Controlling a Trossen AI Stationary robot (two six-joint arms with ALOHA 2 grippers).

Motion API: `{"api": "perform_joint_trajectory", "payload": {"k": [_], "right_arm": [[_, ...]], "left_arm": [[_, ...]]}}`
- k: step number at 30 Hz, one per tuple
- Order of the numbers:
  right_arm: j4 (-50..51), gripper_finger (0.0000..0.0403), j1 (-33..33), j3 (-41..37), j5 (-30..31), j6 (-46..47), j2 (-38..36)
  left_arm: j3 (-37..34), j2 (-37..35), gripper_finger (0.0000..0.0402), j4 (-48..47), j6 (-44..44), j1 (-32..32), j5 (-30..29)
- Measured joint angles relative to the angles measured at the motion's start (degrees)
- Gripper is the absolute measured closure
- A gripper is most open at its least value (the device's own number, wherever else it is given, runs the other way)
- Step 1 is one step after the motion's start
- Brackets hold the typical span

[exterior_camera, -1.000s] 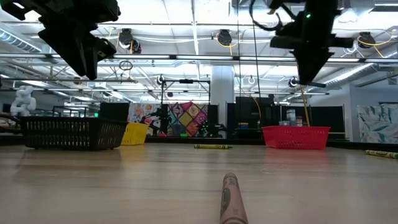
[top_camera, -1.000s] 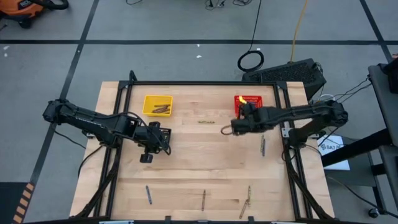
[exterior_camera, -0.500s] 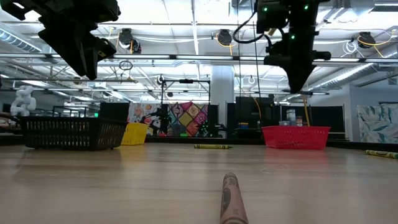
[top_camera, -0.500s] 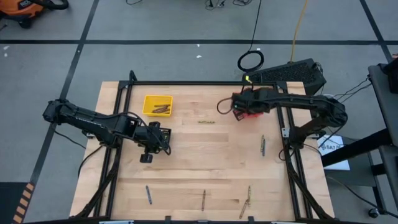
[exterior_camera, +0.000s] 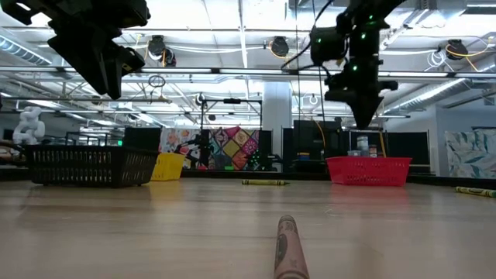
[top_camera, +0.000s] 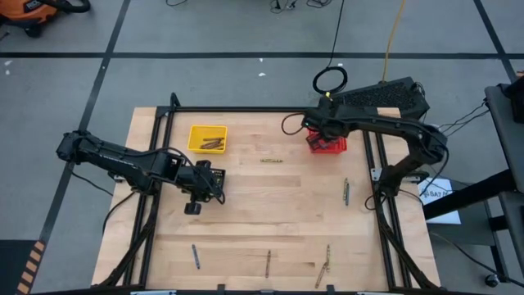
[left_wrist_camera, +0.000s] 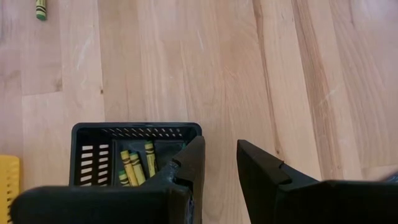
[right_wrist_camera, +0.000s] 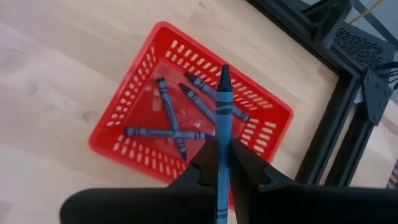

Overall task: Sort crayons
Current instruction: Put the blue crayon into the red bin

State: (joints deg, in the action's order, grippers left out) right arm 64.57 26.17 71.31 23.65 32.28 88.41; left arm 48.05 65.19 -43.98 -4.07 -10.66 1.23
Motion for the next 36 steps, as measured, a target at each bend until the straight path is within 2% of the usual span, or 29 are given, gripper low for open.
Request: {"api": "perform_joint_trajectory", "payload": {"k": [7, 13, 20, 27, 36], "right_arm": [[-4.9, 0.0403, 2.1, 0.0, -3.0, -5.8, 5.5], [-5.5, 0.0403, 4.2, 0.0, -3.0, -8.6, 9.6], [-6.5, 0.0403, 5.4, 0.0, -6.0, -11.9, 12.7], [-6.1, 0.0402, 5.4, 0.0, -6.2, -12.6, 13.3], [-5.5, 0.0359, 5.3, 0.0, -7.1, -12.1, 13.3]], "left_arm": [[0.0, 0.0, 0.031, 0.0, -0.1, 0.0, 0.0], [0.0, 0.0, 0.031, 0.0, -1.9, 0.0, 0.0], [0.0, 0.0, 0.031, 0.0, -4.7, 0.0, 0.0], [0.0, 0.0, 0.031, 0.0, -4.7, 0.0, 0.0], [0.0, 0.0, 0.031, 0.0, -4.6, 0.0, 0.0]]}}
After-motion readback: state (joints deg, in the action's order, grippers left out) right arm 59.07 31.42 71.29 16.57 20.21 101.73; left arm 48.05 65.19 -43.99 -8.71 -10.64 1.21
